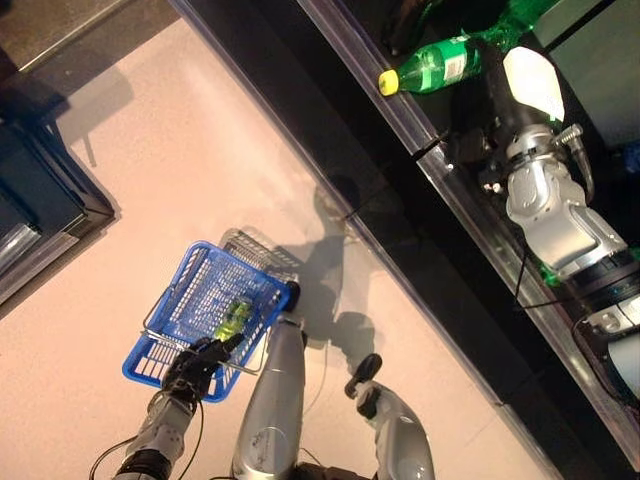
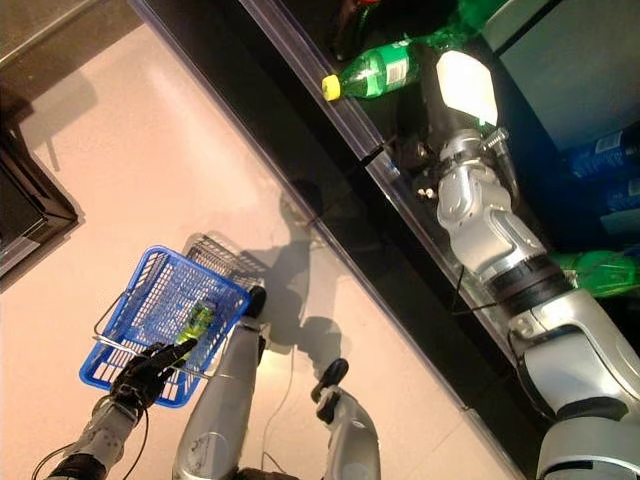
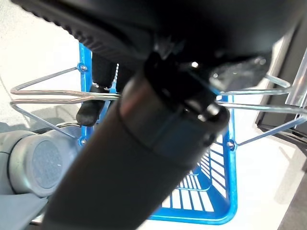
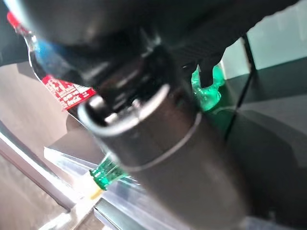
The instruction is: Pick up the drink and place into the basket.
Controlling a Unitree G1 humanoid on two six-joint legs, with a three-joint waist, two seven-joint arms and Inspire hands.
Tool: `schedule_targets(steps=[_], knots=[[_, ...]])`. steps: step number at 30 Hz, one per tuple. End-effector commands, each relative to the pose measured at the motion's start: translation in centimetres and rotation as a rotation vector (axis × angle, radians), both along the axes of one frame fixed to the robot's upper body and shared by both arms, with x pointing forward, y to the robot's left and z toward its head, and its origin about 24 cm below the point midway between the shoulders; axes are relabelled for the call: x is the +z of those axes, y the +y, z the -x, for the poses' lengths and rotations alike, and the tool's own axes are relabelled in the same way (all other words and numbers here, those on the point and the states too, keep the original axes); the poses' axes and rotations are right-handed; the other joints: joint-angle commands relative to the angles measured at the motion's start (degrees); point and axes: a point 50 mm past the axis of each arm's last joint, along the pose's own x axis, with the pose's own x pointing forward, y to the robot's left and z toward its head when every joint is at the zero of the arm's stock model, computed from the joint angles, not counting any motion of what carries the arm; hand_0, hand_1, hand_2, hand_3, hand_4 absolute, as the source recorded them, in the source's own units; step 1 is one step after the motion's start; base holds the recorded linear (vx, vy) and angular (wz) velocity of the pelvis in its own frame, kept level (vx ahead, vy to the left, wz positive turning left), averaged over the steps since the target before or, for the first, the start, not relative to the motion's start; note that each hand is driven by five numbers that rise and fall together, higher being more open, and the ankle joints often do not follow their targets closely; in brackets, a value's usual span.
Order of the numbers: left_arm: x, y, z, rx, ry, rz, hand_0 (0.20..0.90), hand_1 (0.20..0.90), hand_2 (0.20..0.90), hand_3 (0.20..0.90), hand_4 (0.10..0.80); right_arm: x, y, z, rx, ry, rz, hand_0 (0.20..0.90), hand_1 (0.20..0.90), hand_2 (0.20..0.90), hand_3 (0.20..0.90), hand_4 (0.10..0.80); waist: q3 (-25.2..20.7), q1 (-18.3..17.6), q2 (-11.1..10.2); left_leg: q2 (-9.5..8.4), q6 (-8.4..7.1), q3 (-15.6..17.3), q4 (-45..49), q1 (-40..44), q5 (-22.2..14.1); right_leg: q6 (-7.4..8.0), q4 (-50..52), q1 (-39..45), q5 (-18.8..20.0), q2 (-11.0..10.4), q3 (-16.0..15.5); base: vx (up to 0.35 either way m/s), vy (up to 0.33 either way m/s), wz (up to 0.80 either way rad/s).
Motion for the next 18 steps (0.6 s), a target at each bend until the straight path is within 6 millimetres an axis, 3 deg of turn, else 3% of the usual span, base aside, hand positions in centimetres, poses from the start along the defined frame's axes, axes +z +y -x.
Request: schedule_targets(steps=[1,8,18], knots=[[-1.7,0.6,4.7,-0.064,0.093,-0.010,0.300,0.300,0.300,0.200,0.100,8.1,-2.1,2.0,-0.108,-0.255,0.126,0.900,0.900,0.900,0.900,0.800,-0.69,1.70,2.61,-1.57,2.86,-1.96,1.82,3.59,-6.39,-1.11,6.68,-7.21,9.09,-0.91,-0.71,0.038,0.042,0.01],[-1.7,0.8,5.3,-0.073,0.089,-0.003,0.300,0.300,0.300,0.200,0.100,10.4,-2.7,2.5,-0.223,-0.376,0.186,0.900,0.900,0.900,0.900,0.800,-0.69,2.23,3.08,-2.03,3.23,-2.14,2.27,1.50,-6.56,-0.67,8.00,-9.99,9.71,-1.49,-0.61,0.011,0.016,0.00],[-1.6,0.7,5.2,-0.077,0.078,0.020,0.300,0.300,0.300,0.200,0.100,11.8,-1.0,3.6,-0.205,-0.408,0.241,0.900,0.900,0.900,0.900,0.800,-0.69,1.74,3.66,-2.18,3.59,-1.90,2.70,0.92,-6.74,-0.57,9.32,-11.33,9.59,-1.76,0.13,-0.004,0.008,-0.04]])
